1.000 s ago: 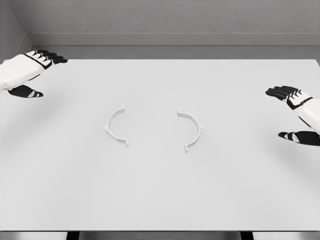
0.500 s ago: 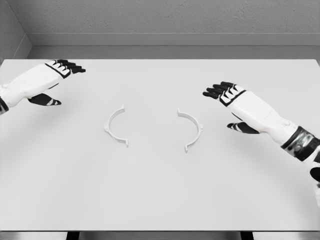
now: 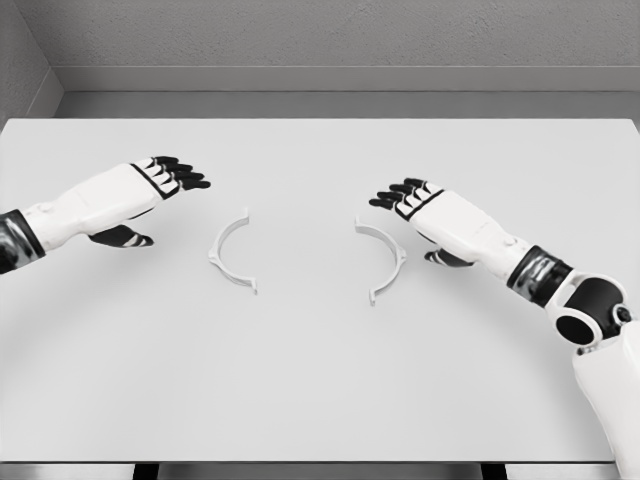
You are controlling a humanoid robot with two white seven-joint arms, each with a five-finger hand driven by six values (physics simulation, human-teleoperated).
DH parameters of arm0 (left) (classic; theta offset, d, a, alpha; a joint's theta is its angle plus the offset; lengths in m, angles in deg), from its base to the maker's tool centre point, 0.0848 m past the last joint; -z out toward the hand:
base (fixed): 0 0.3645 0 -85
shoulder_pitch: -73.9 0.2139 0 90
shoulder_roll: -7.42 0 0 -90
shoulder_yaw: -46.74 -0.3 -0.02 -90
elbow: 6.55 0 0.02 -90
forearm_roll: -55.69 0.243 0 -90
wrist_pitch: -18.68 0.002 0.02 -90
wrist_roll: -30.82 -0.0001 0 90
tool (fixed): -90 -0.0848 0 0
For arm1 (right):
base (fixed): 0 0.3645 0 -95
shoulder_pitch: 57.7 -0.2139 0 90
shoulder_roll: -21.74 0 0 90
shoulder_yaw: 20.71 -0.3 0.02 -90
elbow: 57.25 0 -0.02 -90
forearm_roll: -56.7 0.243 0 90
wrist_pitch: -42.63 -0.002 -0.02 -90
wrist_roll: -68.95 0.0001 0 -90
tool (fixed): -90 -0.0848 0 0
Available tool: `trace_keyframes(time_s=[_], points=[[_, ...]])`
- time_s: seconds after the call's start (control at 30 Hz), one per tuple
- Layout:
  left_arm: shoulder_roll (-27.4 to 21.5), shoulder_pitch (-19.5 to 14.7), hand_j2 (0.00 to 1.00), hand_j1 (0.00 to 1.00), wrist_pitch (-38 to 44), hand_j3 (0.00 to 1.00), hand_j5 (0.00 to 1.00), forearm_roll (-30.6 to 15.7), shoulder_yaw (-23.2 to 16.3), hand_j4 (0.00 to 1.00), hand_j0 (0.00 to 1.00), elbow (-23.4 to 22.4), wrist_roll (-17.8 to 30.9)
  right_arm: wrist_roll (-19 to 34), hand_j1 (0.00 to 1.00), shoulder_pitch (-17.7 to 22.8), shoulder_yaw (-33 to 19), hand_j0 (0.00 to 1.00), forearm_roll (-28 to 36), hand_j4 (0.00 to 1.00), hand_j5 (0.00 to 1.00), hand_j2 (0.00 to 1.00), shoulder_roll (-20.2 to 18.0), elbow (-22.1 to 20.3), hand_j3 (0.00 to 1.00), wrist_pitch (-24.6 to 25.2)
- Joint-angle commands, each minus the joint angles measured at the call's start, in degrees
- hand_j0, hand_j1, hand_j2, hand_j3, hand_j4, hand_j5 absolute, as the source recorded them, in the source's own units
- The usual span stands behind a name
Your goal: Assemble PVC drainage pipe clamps
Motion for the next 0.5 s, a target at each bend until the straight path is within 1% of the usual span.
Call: trace_keyframes(time_s=[0.0,0.1,0.17,0.27,0.47], points=[[0.4,0.0,1.00,1.00,0.1,1.00,1.00,-0.1,0.0,1.00,1.00,0.6,0.0,-0.1,1.00,0.0,0.6,1.00,-0.1,1.00,1.00,1.00,0.0,0.7,1.00,0.1],[1.7,0.0,1.00,1.00,0.1,1.00,1.00,1.0,-0.4,1.00,1.00,0.0,0.1,0.0,1.00,0.0,0.8,1.00,-0.1,1.00,1.00,1.00,0.0,0.7,1.00,0.1],[2.9,0.0,1.00,1.00,0.1,1.00,1.00,1.9,-1.3,1.00,1.00,-1.5,0.1,0.0,1.00,-0.1,1.8,1.00,-0.1,1.00,1.00,1.00,0.0,1.4,1.00,0.1],[4.7,-0.1,1.00,1.00,0.1,1.00,1.00,3.0,-1.7,1.00,1.00,-3.8,0.1,-0.1,1.00,-0.7,2.0,1.00,-0.1,1.00,1.00,1.00,0.4,1.6,1.00,0.1],[6.7,-0.5,1.00,1.00,0.1,1.00,1.00,3.8,-2.0,1.00,1.00,-4.5,0.1,0.0,1.00,-0.9,2.6,1.00,-0.1,1.00,1.00,1.00,0.7,1.6,1.00,0.1]])
